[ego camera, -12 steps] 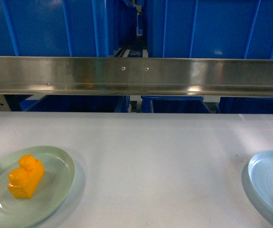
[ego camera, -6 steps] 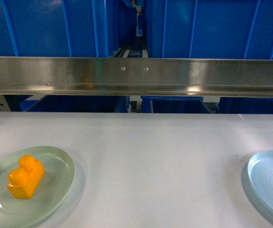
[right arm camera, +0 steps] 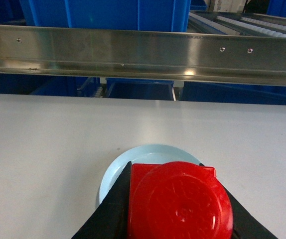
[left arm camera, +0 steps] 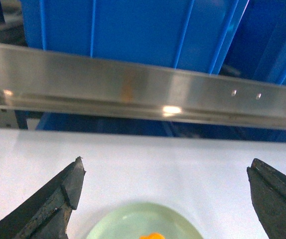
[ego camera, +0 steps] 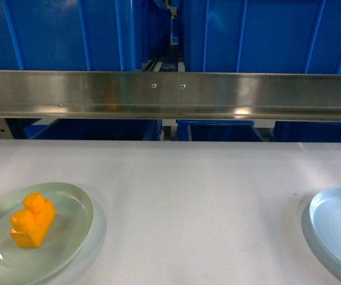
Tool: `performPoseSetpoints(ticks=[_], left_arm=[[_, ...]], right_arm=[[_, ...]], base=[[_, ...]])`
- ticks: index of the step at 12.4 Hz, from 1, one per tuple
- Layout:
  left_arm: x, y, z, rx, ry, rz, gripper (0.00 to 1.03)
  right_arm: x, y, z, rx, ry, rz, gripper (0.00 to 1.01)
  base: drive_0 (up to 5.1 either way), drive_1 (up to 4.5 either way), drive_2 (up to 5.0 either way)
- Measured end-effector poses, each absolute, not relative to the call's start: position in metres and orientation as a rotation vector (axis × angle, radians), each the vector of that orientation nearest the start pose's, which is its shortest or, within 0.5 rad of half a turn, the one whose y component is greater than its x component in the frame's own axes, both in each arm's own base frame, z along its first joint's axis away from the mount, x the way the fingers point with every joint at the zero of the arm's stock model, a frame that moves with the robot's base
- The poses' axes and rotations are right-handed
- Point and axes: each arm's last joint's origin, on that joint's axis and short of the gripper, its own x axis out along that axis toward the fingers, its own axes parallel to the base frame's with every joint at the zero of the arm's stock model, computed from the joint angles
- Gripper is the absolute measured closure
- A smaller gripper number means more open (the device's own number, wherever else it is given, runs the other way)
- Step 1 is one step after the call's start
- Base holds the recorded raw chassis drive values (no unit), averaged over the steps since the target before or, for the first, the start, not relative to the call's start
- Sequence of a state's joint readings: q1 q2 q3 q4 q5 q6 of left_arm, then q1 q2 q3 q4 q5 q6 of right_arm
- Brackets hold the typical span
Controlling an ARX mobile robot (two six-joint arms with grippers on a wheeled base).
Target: Sort and place red and yellow blocks in left bins
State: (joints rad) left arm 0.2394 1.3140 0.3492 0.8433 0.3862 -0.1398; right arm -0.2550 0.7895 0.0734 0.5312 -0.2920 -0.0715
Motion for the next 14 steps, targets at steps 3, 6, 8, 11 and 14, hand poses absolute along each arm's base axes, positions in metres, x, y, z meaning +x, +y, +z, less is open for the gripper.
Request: performPoseSetpoints(ticks=[3,6,8,11,14], left_arm=[[0.254,0.038,0.164,-0.162,0.196,-0.132,0.05],[0.274,0.02,0.136,-0.109,0.309,-0.147,0.05],[0.276,0.013,0.112,-0.081,0.374,-0.15,0.05],[0.276,0.001,0.079,-0.063,0.477,-0.142,0.05],[0.276,0.001,0.054,-0.062,0.528,-0.114,0.05]], right_arm=[[0.149,-0.03,0.158,-0.021,0.177,0.043,0.74],[0.149,-0.03,0.158,-0.022,0.177,0.043,0.74],[0.149,-0.03,0.158,-0.021,0.177,0.043,0.74],[0.149,-0.03,0.158,-0.022,0.177,0.043,0.74],[0.149,-0.03,0.158,-0.021,0.177,0.043,0.74]], base=[[0.0,0.0,0.0],[0.0,0.0,0.0],[0.0,0.0,0.0],[0.0,0.0,0.0],[0.0,0.0,0.0]])
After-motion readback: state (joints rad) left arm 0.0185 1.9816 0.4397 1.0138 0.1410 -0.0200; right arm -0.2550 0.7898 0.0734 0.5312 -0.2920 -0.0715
